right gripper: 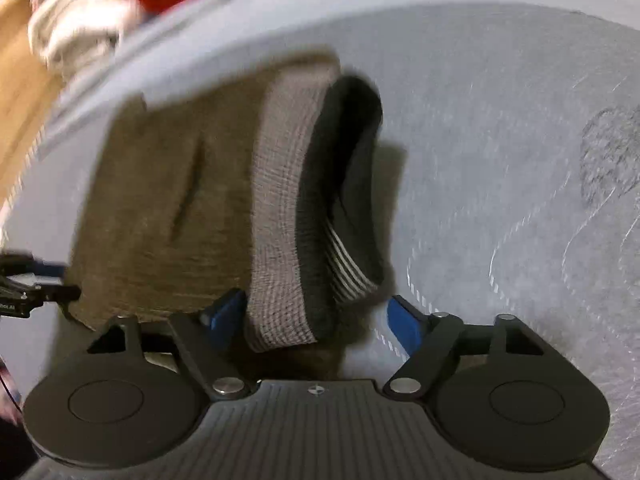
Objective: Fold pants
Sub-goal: 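Lower the waistband onto the folded pants and open the right tool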
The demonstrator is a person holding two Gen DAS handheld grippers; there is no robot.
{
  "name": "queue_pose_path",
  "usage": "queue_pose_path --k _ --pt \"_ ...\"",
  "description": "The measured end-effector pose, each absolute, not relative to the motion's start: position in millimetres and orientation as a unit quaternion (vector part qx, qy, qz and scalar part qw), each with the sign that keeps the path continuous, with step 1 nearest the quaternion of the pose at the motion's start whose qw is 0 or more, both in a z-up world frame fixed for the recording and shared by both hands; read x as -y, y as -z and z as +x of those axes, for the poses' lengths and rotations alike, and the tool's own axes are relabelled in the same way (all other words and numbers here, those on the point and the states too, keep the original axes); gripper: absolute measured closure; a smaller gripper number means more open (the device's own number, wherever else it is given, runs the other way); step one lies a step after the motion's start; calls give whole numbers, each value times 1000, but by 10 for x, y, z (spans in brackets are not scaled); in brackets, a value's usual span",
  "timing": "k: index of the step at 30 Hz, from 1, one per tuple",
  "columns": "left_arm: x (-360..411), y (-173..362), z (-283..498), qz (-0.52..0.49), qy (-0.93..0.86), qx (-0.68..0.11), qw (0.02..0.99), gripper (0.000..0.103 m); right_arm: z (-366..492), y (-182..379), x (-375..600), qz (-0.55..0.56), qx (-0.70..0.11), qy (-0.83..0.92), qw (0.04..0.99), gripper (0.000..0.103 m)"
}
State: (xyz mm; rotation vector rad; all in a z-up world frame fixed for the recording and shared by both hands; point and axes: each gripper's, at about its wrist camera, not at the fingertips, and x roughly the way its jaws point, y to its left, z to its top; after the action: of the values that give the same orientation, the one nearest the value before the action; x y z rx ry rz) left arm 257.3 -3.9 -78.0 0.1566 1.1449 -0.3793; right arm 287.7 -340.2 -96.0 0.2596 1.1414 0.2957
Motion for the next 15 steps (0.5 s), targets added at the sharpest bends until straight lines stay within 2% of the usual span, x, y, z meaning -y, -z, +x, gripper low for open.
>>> queue_pose_path --k 3,6,9,12,15 --pt "87 663 2502 89 155 -517 837 33 2899 867 3463 146 -533 -118 825 20" --pt "146 463 2288 122 104 -488 858 24 2717 581 3426 119 -505 -101 849 22" --pt "79 135 2062 88 64 -458 882 16 2446 219 3377 88 -450 -69 886 23" --pt "41 -234 1662 34 51 -418 906 16 2080 -98 3398 97 -393 -35 914 21" --pt "133 -467 1148 31 42 -369 928 16 1611 -317 3345 91 -341 -16 936 16"
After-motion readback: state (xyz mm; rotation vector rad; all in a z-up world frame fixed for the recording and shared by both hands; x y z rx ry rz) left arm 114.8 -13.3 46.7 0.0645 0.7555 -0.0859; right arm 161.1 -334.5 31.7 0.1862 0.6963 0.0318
